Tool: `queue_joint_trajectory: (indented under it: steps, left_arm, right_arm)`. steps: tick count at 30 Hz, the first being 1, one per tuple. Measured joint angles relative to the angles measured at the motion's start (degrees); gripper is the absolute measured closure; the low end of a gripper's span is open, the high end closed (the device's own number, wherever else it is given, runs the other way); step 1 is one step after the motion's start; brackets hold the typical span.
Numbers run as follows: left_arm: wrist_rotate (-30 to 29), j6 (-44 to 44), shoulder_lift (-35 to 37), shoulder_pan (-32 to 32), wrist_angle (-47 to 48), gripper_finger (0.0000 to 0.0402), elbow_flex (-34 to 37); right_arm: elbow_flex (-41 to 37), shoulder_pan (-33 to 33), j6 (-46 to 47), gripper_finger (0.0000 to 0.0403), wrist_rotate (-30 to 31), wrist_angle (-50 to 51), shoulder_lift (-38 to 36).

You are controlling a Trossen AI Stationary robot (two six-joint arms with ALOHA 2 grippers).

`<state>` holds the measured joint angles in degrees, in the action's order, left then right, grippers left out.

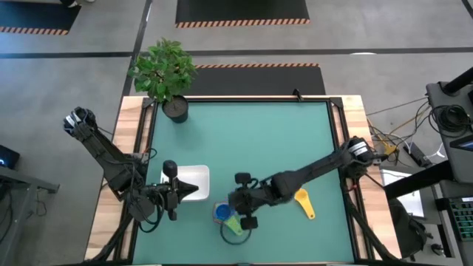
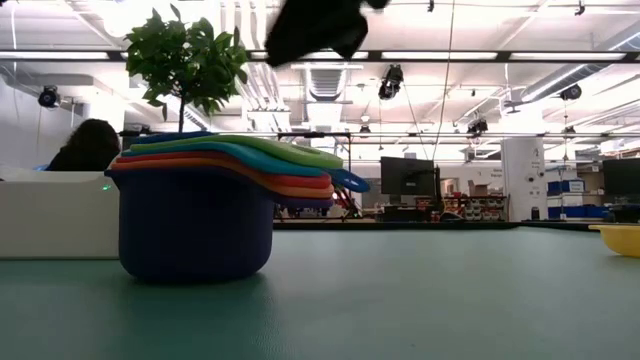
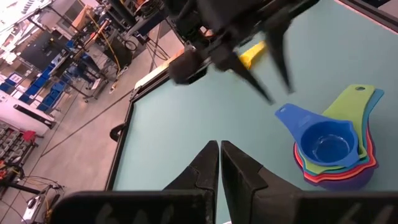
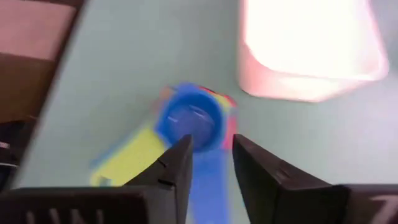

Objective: Nest measuring cups in basket
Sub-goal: Stack the blue measuring cup in the top of the purple measuring cup

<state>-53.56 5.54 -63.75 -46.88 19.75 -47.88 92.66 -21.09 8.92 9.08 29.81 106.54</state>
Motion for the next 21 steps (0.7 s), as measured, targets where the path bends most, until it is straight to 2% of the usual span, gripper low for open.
queue_joint_trajectory:
  steps: [5,8,21]
  left_arm:
    - [0.0,0.0,0.0,0.0,0.0,0.0402,0.0]
    - [0.0,0.0,0.0,0.0,0.0,0.0402,0.0]
    - [0.0,0.0,0.0,0.0,0.0,0.0402,0.0]
  right_arm:
    - [-0.4,4.0,-4.0,0.036,-1.1,4.0,0.5]
    - [-1.6,6.2,-6.0,0.0388,-4.6,4.2,1.7]
    - [-4.0,7.2,-5.9,0.0394,-15.2,3.8,5.4]
